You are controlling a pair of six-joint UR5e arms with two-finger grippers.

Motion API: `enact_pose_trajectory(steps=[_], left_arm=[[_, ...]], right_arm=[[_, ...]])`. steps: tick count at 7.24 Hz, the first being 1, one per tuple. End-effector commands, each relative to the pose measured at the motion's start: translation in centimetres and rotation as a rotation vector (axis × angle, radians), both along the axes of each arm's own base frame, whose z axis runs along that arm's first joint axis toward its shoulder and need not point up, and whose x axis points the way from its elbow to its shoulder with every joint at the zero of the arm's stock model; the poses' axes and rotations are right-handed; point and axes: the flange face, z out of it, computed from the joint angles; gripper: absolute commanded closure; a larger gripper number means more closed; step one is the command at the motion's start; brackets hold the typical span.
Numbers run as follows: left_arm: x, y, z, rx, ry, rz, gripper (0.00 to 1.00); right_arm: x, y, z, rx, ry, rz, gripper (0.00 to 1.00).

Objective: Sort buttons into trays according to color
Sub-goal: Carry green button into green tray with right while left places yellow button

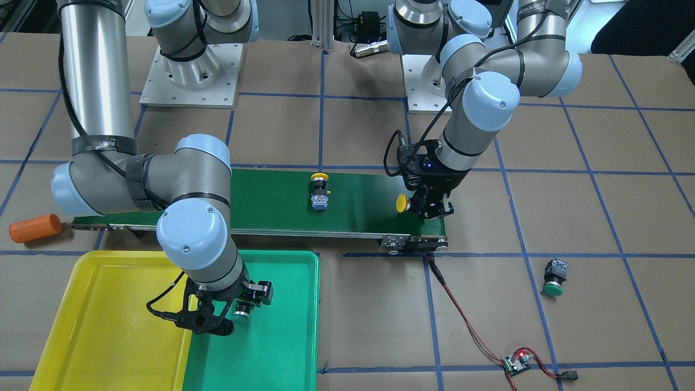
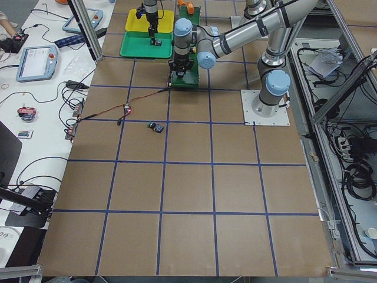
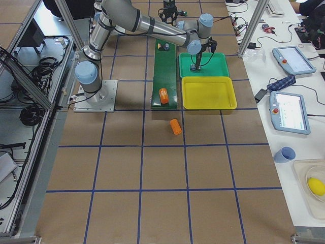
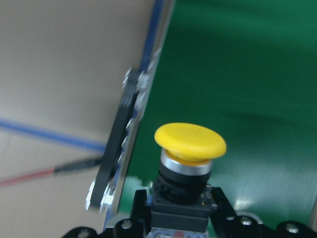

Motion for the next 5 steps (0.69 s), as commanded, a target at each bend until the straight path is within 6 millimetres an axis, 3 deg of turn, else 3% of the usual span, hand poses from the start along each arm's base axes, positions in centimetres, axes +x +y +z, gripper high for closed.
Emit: enact_pose_trajectory(steps=[1,2,3,5], left_arm=[[-1.5,2.8,-1.4,0.033,0.001,-0.016,0.31],[-2.6,3.8,-2.2,0.045,0.002,0.032,0.05],[-3.0,3.5,-1.4,0.014,-0.013,0.026,0.00],[-1.3,0.9,2.8,-0.080,-0.118,0.037,0.00]], right_arm=[[-2.6,1.0,4.6,0.002,-0.004,-0.035,0.00],[-3.9,2.2,7.4,0.027,-0.009,-0.047,0.00],[-5.0,3.8,9.3,0.057,-0.001,-0.046,0.00],[-6.4,8.8,11.1,0.062,0.005,0.006,0.00]])
